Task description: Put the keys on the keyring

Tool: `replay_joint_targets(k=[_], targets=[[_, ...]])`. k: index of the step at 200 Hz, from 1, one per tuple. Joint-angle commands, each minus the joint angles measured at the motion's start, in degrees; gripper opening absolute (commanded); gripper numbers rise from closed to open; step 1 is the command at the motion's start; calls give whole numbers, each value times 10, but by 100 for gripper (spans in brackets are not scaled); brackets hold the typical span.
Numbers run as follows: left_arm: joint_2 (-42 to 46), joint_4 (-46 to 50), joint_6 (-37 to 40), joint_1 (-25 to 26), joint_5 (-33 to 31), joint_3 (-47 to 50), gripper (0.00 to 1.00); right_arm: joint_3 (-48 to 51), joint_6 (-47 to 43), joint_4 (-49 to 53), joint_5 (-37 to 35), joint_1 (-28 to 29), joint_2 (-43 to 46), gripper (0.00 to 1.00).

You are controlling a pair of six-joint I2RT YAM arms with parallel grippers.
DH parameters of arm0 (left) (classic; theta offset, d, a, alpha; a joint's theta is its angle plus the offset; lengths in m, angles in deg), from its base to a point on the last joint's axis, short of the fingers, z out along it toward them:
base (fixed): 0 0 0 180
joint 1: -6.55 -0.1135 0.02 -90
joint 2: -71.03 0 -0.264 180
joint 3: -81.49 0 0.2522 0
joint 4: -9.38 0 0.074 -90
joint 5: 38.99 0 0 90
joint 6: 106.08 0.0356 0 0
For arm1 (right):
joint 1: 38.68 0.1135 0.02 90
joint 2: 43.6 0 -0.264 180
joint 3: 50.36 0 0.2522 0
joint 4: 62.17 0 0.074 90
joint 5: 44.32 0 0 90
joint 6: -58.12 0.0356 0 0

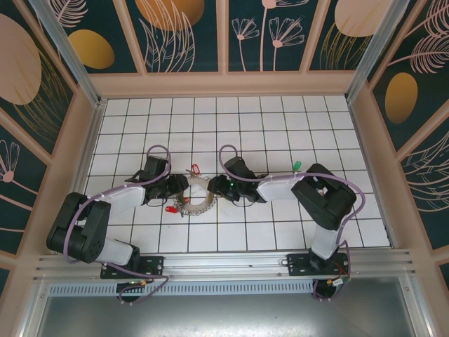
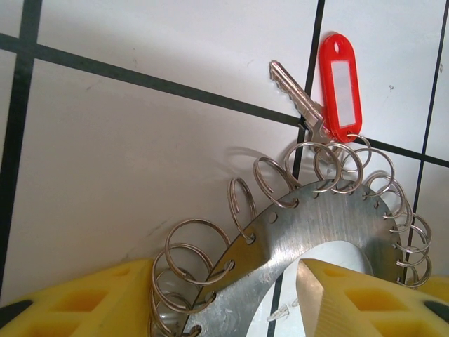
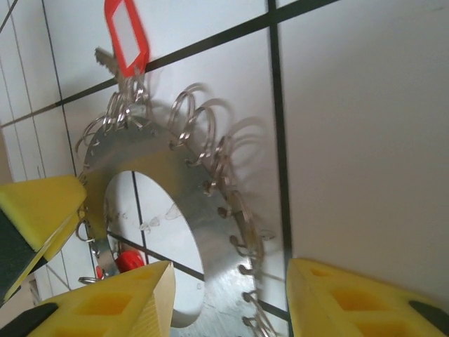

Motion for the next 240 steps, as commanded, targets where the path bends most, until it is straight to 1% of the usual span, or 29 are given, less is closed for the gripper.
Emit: replay_joint_targets(k=[1, 35, 61, 75, 105, 116, 128, 140, 168, 181, 197, 217, 230, 240], targets=[[-14, -16, -4, 4, 39, 11, 52, -19, 2, -17, 39, 4, -23, 43], [-17, -18, -3, 4, 48, 8, 50, -26, 0, -32, 45, 3, -35, 43], [-16, -18, -5, 4, 46, 9, 50, -10, -7, -71, 51, -2, -24, 42], [-16, -19, -7, 4, 46, 9, 49, 3, -8, -96, 54, -7, -19, 38], [-20, -28, -13, 4, 51, 9, 48, 25, -14, -138, 74, -19, -18, 34], [-23, -31, -14, 4, 54, 9, 47, 26, -22, -142, 80, -21, -19, 34], [-25, -37, -17, 4, 58, 9, 43, 24, -35, -144, 89, -22, -23, 35], [-29, -40, -18, 4, 62, 7, 40, 21, -42, -131, 79, -22, -25, 35], [-33, -43, -22, 4, 68, 4, 34, 29, -42, -134, 70, -25, -30, 34], [-31, -45, -23, 4, 73, 4, 33, 38, -36, -147, 72, -28, -30, 33], [-28, -46, -23, 4, 77, 4, 33, 49, -29, -170, 81, -35, -27, 28], [-26, -45, -24, 6, 80, 3, 33, 59, -25, -198, 98, -40, -21, 25], [-27, -46, -24, 4, 81, 1, 31, 62, -26, -206, 104, -40, -16, 25], [-28, -45, -25, 4, 80, -1, 31, 63, -28, -207, 105, -41, -12, 25]])
